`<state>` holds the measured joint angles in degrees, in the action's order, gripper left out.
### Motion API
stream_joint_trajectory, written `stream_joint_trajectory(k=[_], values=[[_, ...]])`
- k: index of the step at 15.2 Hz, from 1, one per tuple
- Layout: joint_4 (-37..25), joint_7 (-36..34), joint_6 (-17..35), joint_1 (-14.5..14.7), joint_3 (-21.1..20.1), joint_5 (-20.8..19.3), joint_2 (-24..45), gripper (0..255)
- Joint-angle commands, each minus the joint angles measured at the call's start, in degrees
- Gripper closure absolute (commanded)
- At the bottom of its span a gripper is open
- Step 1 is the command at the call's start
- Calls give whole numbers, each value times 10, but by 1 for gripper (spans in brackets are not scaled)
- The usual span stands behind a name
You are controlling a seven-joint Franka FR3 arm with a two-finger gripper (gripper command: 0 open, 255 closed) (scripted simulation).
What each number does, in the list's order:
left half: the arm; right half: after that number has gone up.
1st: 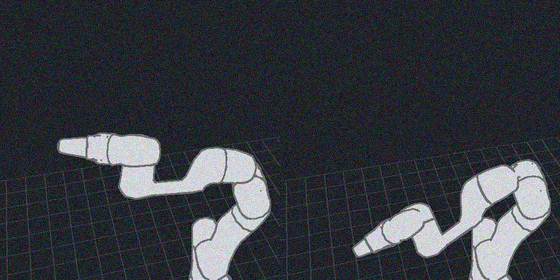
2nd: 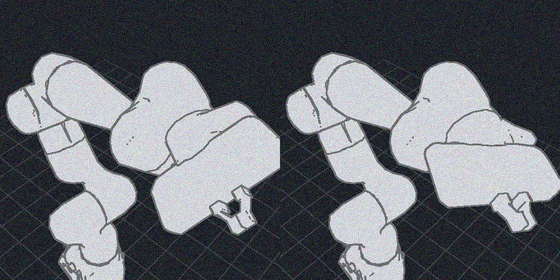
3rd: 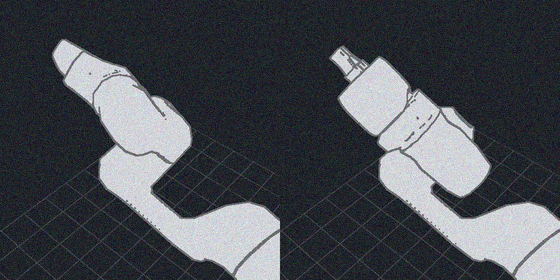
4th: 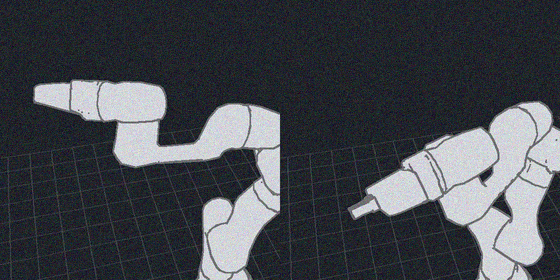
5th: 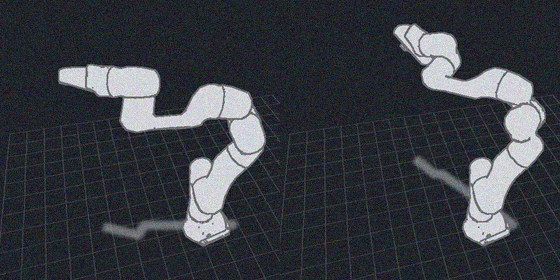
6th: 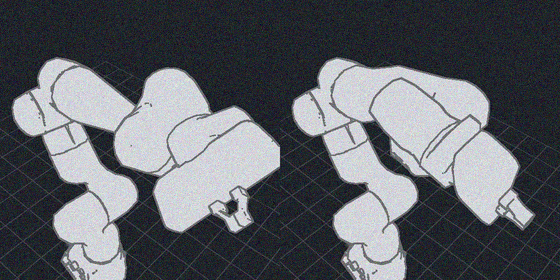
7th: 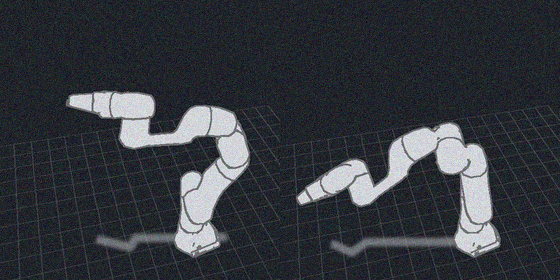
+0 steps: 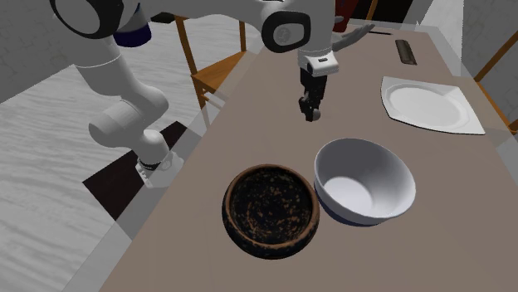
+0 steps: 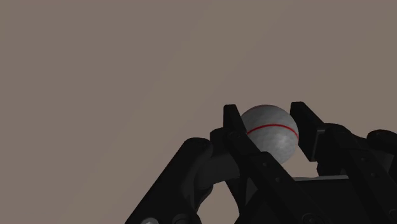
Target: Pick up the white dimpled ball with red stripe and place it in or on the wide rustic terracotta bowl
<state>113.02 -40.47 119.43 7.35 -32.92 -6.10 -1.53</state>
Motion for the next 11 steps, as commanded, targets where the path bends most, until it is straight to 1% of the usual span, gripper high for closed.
stream_joint_trajectory(k=[1, 8, 11], values=[[0, 0, 0, 0, 0, 0, 0, 255], [0, 0, 0, 0, 0, 0, 0, 255], [-18, 5, -22, 0, 1, 4, -5, 255]])
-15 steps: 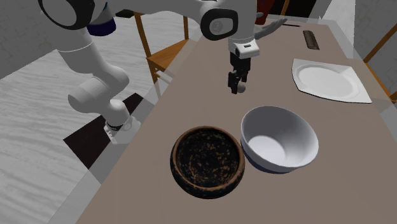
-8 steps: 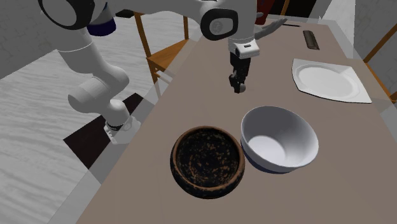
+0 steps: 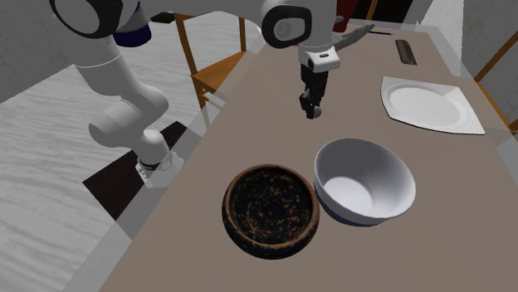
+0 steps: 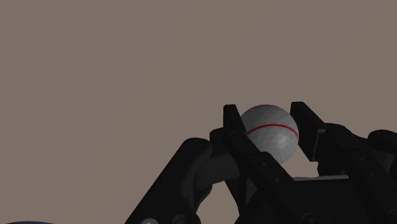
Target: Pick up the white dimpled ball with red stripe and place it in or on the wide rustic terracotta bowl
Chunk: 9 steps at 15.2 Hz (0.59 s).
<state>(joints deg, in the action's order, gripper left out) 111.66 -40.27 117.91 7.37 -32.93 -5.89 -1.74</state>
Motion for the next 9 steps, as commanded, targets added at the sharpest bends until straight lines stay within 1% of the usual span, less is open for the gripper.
stream_joint_trajectory(k=[1, 9], values=[[-11, 4, -14, -1, 1, 3, -4, 255], [-67, 13, -75, -1, 2, 9, -10, 255]])
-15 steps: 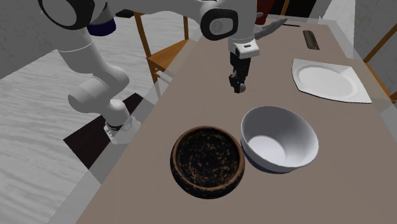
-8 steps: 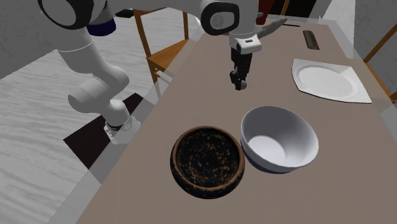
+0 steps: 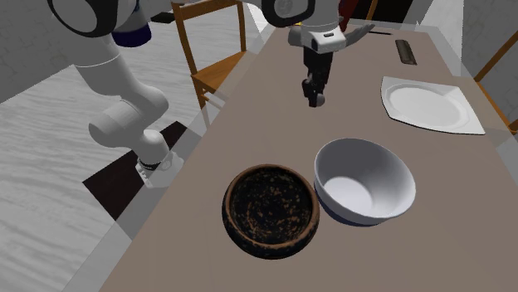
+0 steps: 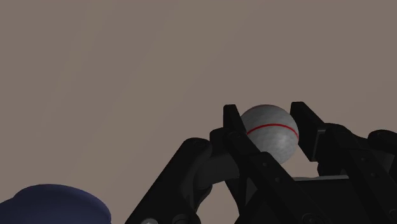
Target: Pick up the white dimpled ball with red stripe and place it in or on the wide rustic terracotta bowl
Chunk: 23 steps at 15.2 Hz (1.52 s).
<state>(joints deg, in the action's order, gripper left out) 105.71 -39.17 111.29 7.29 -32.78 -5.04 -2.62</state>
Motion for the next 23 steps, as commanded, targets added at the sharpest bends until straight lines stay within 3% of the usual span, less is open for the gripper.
stream_joint_trajectory(k=[1, 20, 23], values=[[-15, 2, -16, 0, 0, 1, -1, 255], [-194, 4, -170, 5, -6, -14, 30, 255], [-169, 39, -163, -13, 12, 4, 3, 255]])
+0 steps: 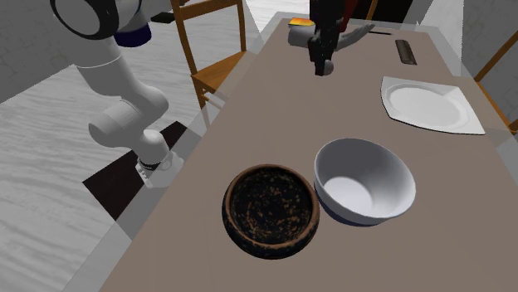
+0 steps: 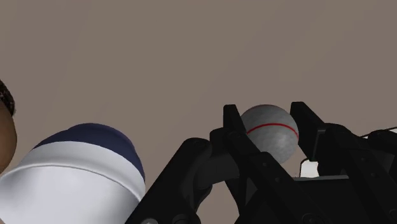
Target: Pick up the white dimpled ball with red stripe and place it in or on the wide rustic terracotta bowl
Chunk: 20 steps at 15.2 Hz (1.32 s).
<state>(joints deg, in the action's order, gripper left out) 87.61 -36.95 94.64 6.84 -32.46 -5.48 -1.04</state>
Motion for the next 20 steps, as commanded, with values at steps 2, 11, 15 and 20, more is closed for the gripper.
stream_joint_trajectory(k=[2, 11, 15, 20], values=[[37, 51, 11, -23, 27, 25, -36, 255], [108, 193, 29, -76, 115, 63, -100, 255], [120, 252, 33, -97, 153, 69, -109, 255], [121, 322, 36, -123, 197, 71, -106, 255]])
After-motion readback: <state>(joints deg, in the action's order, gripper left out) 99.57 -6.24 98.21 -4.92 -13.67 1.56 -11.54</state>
